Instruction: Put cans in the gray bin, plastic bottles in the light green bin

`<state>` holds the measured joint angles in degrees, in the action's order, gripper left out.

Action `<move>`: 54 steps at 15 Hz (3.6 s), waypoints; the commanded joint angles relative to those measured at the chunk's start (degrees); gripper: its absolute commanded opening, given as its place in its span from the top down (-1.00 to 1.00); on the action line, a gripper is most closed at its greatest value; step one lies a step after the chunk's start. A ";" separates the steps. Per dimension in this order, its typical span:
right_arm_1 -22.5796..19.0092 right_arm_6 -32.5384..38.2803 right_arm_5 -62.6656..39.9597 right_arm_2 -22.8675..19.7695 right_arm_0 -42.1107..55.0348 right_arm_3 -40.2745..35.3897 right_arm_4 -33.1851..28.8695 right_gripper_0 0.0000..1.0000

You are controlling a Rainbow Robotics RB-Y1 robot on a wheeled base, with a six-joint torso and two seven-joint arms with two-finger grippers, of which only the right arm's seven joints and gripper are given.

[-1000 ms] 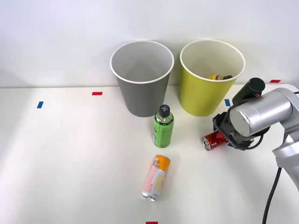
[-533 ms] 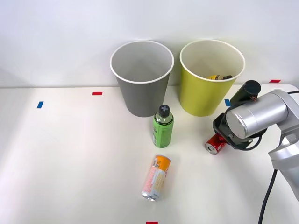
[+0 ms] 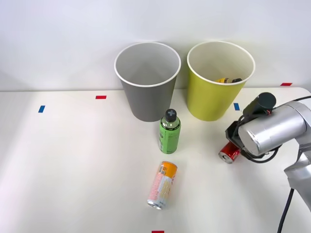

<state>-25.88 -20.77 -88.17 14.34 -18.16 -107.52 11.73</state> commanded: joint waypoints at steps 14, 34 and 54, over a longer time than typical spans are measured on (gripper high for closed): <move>-4.09 -14.30 49.23 0.34 23.61 -28.62 -21.84 1.00; -4.26 -3.93 73.84 6.49 9.02 -22.47 -34.84 1.00; 7.25 -5.07 73.75 16.68 -21.04 15.85 -41.35 0.23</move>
<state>-18.91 -25.63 -14.38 31.03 -39.19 -91.75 -29.66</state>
